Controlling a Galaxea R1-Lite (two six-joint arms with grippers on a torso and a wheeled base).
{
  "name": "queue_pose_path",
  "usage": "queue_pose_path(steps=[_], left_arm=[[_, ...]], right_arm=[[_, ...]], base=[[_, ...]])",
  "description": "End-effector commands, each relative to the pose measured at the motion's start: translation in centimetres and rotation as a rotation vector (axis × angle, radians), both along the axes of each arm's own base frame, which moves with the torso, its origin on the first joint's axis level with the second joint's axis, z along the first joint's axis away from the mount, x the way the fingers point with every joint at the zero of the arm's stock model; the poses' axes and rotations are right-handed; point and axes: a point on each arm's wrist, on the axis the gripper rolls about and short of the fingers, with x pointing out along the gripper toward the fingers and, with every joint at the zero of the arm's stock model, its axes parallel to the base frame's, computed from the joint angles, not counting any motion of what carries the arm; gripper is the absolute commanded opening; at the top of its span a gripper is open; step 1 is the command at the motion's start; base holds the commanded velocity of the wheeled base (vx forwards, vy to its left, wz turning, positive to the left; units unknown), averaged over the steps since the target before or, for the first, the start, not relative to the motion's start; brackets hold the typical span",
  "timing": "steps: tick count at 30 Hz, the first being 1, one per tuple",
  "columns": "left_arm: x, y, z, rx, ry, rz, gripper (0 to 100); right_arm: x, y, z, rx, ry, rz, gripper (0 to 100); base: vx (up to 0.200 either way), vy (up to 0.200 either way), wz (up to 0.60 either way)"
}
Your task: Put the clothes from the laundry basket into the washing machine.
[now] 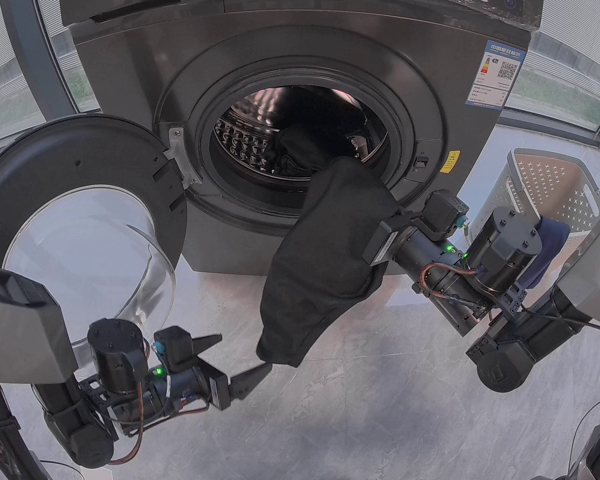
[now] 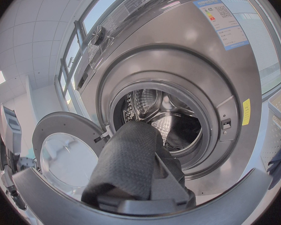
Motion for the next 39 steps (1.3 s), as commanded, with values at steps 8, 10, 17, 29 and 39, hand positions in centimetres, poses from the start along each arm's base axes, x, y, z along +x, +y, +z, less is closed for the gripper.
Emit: queue_pose_path(steps=[8, 10, 17, 29, 39], left_arm=[[-1.6, -1.8, -1.6, 0.069, 0.036, -0.146, 100], [-1.1, -2.5, -0.6, 0.034, -0.012, -0.174, 100], [2.7, -6.1, 2.7, -0.104, -0.2, -0.193, 100], [6.8, -9.1, 1.9, -0.143, -0.271, -0.183, 100], [10.8, -10.3, 0.6, -0.16, -0.325, -0.109, 100]], right_arm=[[-0.6, 1.1, 0.2, 0.014, 0.002, 0.013, 0], [-0.8, 1.4, 0.2, 0.015, 0.001, 0.021, 0], [-1.0, 1.7, 0.0, 0.009, 0.009, 0.032, 0], [-1.9, 3.0, -0.2, 0.013, 0.02, 0.059, 0], [-3.0, 3.9, -0.4, 0.016, 0.034, 0.099, 0]], base=[[0.0, 0.0, 0.0], [0.0, 0.0, 0.0], [0.0, 0.0, 0.0], [0.0, 0.0, 0.0], [0.0, 0.0, 0.0]])
